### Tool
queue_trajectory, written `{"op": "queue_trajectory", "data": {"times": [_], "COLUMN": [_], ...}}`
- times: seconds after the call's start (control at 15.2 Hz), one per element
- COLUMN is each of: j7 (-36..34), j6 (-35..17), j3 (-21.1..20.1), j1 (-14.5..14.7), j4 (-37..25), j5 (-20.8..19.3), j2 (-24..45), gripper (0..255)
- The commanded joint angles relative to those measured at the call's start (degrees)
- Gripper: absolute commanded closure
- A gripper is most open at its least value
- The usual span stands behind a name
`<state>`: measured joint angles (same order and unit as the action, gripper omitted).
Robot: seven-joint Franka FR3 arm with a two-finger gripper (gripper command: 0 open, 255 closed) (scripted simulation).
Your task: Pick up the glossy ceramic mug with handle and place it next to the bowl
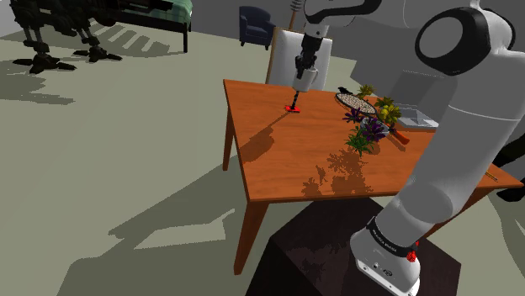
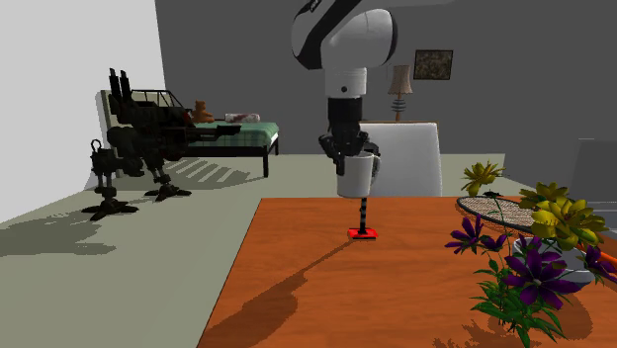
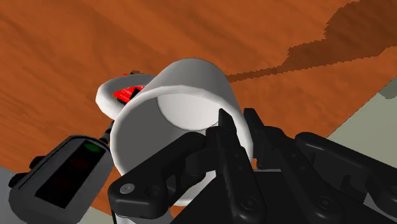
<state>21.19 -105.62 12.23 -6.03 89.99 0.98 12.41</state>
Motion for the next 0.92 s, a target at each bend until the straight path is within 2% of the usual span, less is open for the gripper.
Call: {"op": "queue_trajectory", "data": {"times": [0.0,0.4,0.86], "j7": [2.38,9.82,19.07], "j6": [-0.74,-1.60,-1.67], "j3": [0.90,3.90,7.57], "j1": [-1.33,-5.59,-10.91], "j4": [2.27,5.11,5.11], "j5": [0.00,0.47,1.70], "j2": [-1.64,-3.71,-3.57], "gripper": [255,255,255]}}
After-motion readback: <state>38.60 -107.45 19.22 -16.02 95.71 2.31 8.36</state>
